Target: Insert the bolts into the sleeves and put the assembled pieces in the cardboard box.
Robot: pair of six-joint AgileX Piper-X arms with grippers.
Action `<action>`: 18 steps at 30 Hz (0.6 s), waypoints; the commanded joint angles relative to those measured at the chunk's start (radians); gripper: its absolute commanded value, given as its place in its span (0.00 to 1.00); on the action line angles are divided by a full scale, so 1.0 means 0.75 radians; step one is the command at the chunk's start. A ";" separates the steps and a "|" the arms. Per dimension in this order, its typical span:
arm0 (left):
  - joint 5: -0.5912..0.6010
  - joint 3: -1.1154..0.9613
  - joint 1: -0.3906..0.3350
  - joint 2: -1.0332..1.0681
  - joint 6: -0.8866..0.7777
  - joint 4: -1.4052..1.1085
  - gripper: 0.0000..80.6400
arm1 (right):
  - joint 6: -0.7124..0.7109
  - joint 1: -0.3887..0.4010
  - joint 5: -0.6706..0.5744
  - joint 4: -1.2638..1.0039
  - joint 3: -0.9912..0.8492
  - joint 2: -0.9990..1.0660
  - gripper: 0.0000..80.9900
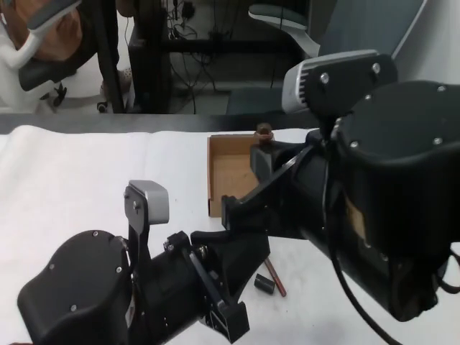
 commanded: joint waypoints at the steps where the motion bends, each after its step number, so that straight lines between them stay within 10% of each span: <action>1: 0.019 -0.001 -0.005 0.000 -0.010 -0.021 0.02 | 0.032 0.003 -0.027 -0.017 -0.001 0.035 0.01; 18: 0.009 -0.001 0.004 0.000 0.115 0.141 0.02 | -0.035 0.022 -0.044 -0.015 -0.001 -0.006 0.01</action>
